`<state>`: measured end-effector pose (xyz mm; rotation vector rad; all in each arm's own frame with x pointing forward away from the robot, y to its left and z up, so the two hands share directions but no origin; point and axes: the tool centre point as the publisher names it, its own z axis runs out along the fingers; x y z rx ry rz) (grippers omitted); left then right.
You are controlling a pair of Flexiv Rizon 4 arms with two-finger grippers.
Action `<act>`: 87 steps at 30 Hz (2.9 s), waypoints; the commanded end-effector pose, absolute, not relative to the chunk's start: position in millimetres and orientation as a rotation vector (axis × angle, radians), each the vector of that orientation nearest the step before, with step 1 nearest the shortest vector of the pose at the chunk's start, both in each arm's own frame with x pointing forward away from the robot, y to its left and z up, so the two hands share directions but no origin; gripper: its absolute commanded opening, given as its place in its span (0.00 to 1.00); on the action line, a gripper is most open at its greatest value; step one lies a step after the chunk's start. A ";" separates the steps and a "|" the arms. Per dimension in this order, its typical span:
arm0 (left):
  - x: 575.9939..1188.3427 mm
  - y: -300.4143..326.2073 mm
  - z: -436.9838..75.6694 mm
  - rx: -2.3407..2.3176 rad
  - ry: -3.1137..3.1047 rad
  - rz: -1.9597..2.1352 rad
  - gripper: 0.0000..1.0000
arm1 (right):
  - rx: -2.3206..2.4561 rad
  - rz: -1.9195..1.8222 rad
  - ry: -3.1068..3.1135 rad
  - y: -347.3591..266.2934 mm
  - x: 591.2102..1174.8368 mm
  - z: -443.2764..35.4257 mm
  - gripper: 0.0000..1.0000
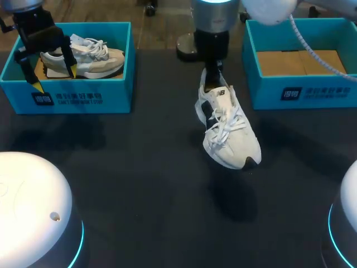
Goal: Take the shoe out of the shoebox, open the shoe tongue, remove and reinsert the insole, then place the shoe into the shoebox
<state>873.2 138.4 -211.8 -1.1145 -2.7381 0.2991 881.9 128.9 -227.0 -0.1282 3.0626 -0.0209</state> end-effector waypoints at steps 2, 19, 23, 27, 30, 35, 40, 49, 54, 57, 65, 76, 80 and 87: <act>873.9 139.0 -211.5 -1.115 -2.736 0.296 1.00 | -0.131 -0.019 3.061 127.4 881.3 -226.4 0.00; 873.9 139.0 -211.5 -1.115 -2.736 0.296 1.00 | -0.180 -0.140 3.014 -12.8 955.5 -150.1 0.00; 873.9 139.0 -211.5 -1.115 -2.736 0.296 1.00 | -0.194 -0.186 3.009 -44.0 980.8 -132.7 0.00; 873.9 139.0 -211.5 -1.115 -2.736 0.296 1.00 | -0.229 -0.164 2.994 -77.6 1012.5 -125.9 0.00; 873.9 139.0 -211.5 -1.115 -2.736 0.296 1.00 | -0.229 -0.164 2.994 -77.6 1012.5 -125.9 0.00; 873.9 139.0 -211.5 -1.115 -2.736 0.296 1.00 | -0.229 -0.164 2.994 -77.6 1012.5 -125.9 0.00; 873.9 139.0 -211.5 -1.115 -2.736 0.296 1.00 | -0.229 -0.164 2.994 -77.6 1012.5 -125.9 0.00; 873.9 139.0 -211.5 -1.115 -2.736 0.296 1.00 | -0.165 -0.246 2.921 -173.4 1090.4 -127.3 0.00; 873.9 139.0 -211.5 -1.115 -2.736 0.296 1.00 | -0.244 -0.227 2.907 -202.5 1121.3 -131.2 0.00; 873.9 139.0 -211.5 -1.115 -2.736 0.296 1.00 | -0.281 -0.252 2.908 -211.1 1136.9 -137.3 0.00; 873.9 139.0 -211.5 -1.115 -2.736 0.296 1.00 | 0.129 -0.237 2.909 -247.9 1150.3 -157.1 0.00; 873.9 139.0 -211.5 -1.115 -2.736 0.296 1.00 | 1.055 -0.107 2.774 -284.3 1117.9 -153.8 0.00; 873.9 139.0 -211.5 -1.115 -2.736 0.296 1.00 | 1.055 -0.107 2.774 -284.3 1117.9 -153.8 0.00; 873.9 139.0 -211.5 -1.115 -2.736 0.296 1.00 | 1.112 -0.175 2.769 -285.8 1121.6 -156.4 0.00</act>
